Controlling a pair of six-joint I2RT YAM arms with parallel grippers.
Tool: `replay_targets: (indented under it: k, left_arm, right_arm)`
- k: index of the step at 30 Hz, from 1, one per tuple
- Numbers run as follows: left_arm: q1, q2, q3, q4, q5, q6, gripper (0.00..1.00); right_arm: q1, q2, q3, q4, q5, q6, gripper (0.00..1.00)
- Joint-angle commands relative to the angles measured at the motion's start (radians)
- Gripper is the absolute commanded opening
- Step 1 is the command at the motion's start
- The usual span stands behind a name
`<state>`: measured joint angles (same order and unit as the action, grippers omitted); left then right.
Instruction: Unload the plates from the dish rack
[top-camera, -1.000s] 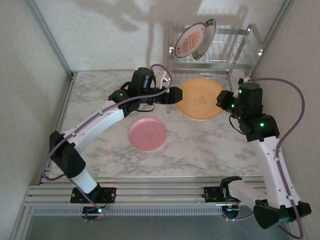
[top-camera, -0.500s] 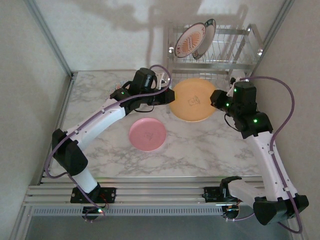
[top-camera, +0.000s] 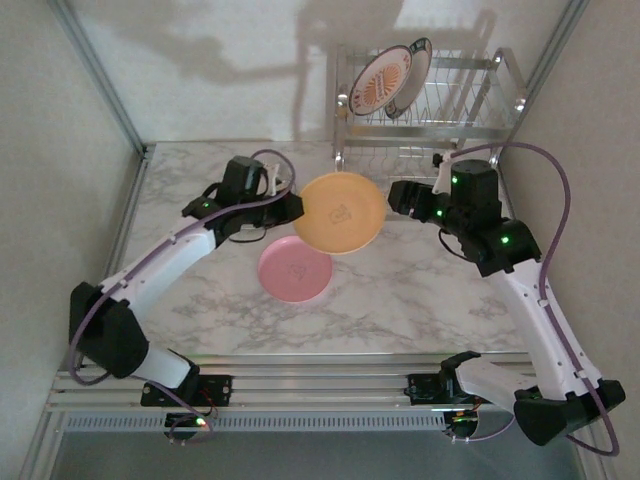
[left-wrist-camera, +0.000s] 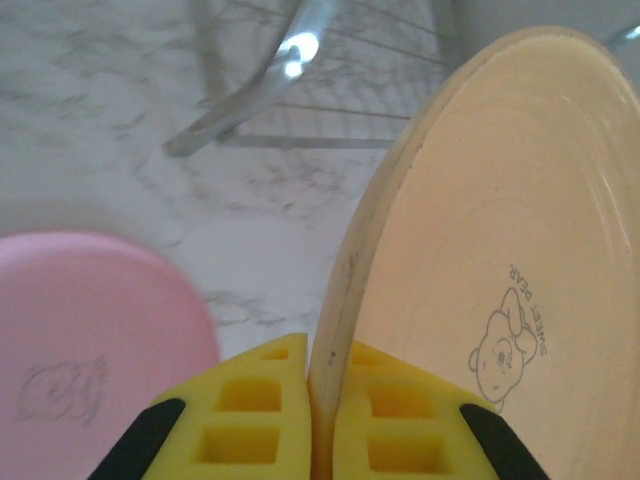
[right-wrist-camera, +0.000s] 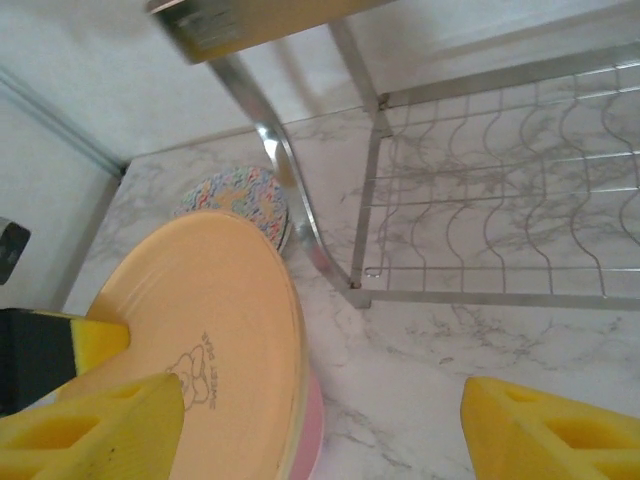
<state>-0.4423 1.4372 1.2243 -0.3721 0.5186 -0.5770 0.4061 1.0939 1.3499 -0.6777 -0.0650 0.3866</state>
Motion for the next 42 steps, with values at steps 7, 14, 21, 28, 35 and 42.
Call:
replay_targets:
  k: [7, 14, 21, 28, 35, 42]
  left_arm:
    - [0.076, -0.193, -0.342, 0.044, -0.174, -0.03, 0.0]
    - [0.089, -0.243, -0.56, 0.195, -0.264, -0.09, 0.0]
    - [0.092, -0.207, -0.652, 0.342, -0.282, -0.138, 0.0]
    - [0.091, -0.139, -0.648, 0.386, -0.279, -0.12, 0.0]
    - [0.092, -0.097, -0.634, 0.398, -0.279, -0.109, 0.0]
    - [0.088, -0.072, -0.627, 0.394, -0.282, -0.101, 0.04]
  right_arm:
    - [0.067, -0.052, -0.04, -0.004, -0.105, -0.095, 0.73]
    - [0.086, -0.049, -0.061, 0.031, -0.134, -0.094, 0.73]
    - [0.1, -0.049, -0.082, 0.061, -0.151, -0.083, 0.73]
    - [0.102, -0.05, -0.095, 0.089, -0.185, -0.072, 0.73]
    - [0.102, -0.026, -0.099, 0.09, -0.269, -0.059, 0.73]
    - [0.103, -0.019, -0.097, 0.076, -0.253, -0.062, 0.73]
